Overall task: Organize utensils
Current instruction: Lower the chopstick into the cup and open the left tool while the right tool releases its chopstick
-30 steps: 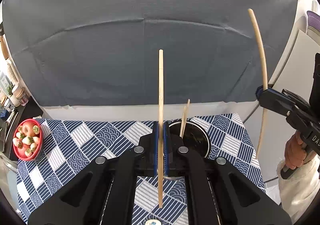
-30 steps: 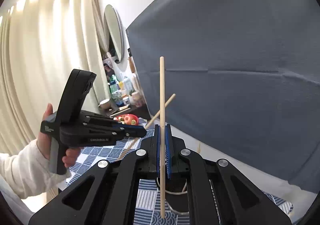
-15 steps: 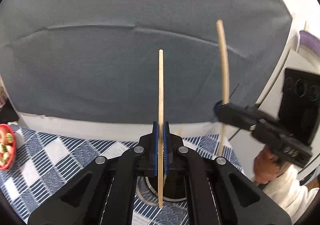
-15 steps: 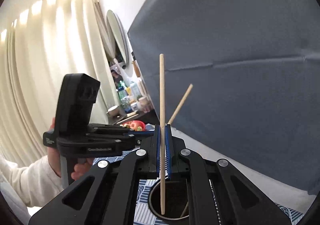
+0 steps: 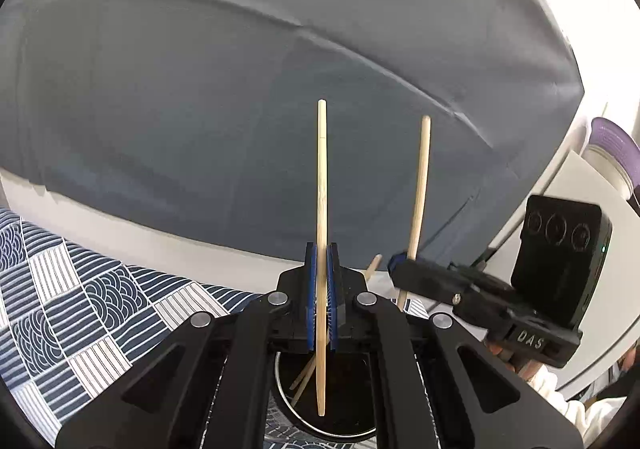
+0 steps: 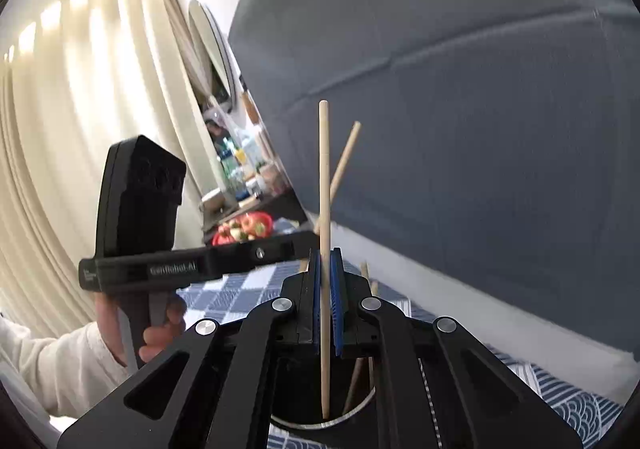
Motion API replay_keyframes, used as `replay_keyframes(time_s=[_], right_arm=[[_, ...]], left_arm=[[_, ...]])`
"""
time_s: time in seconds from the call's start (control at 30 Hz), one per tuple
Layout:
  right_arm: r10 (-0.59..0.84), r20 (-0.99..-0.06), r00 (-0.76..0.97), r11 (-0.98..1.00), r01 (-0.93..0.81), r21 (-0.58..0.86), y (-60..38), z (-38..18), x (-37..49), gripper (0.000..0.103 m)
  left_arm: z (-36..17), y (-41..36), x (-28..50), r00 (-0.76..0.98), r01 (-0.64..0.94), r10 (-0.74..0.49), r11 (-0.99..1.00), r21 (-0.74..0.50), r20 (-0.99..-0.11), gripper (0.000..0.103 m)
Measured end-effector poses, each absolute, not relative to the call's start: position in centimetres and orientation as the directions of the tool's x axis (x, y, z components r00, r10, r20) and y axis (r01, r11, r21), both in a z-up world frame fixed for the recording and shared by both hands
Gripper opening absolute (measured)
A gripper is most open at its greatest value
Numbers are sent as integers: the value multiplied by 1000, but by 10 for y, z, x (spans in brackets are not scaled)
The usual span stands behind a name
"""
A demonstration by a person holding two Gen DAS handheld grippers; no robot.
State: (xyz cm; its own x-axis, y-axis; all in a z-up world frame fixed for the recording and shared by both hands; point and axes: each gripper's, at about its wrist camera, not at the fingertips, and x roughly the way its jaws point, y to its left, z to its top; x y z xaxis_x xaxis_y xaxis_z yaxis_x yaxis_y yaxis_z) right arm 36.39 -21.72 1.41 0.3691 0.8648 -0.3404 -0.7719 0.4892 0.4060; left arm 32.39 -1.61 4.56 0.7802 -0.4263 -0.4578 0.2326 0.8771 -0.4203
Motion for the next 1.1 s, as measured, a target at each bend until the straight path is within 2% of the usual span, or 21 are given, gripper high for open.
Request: replay_keyframes(time_s=[0.23, 0.5, 0.57, 0.6, 0.67, 0.7, 0.77, 0.8, 0.83, 0.87, 1.0, 1.1], right_arm=[[841, -413, 350, 512, -761, 399, -214, -7, 360, 5], [819, -447, 359, 536, -756, 376, -215, -5, 354, 8], [810, -454, 371, 548, -754, 363, -215, -1, 350, 8], [804, -461, 375, 555, -751, 358, -214, 0, 349, 8], [787, -474, 396, 580, -737, 348, -211, 5, 347, 9], [781, -477, 403, 588, -732, 344, -211, 6, 346, 9], [767, -484, 422, 607, -721, 334, -213, 11, 339, 19], [762, -486, 428, 613, -718, 329, -210, 15, 336, 30], [761, -487, 428, 612, -722, 322, -209, 18, 331, 38], [759, -490, 429, 613, -724, 315, -208, 21, 326, 41], [735, -510, 447, 632, -723, 278, -204, 27, 308, 65], [708, -514, 484, 666, -699, 260, -205, 27, 297, 85]], left_arm=[[27, -17, 312, 789, 208, -392, 895, -395, -473, 5], [25, -14, 295, 772, 207, -364, 919, -335, -520, 7], [26, -15, 290, 764, 217, -357, 927, -306, -537, 17], [27, -15, 287, 764, 219, -352, 930, -296, -541, 27], [29, -13, 281, 760, 222, -353, 930, -292, -546, 38], [29, -10, 278, 758, 221, -353, 930, -293, -549, 49], [31, -7, 268, 765, 212, -324, 943, -258, -557, 57], [32, -6, 264, 764, 208, -315, 947, -246, -563, 66], [32, -3, 258, 763, 204, -304, 951, -233, -571, 72], [34, -1, 251, 763, 198, -291, 955, -219, -577, 74], [33, 8, 230, 751, 163, -234, 972, -169, -617, 96], [31, 14, 214, 735, 144, -202, 979, -142, -647, 97]])
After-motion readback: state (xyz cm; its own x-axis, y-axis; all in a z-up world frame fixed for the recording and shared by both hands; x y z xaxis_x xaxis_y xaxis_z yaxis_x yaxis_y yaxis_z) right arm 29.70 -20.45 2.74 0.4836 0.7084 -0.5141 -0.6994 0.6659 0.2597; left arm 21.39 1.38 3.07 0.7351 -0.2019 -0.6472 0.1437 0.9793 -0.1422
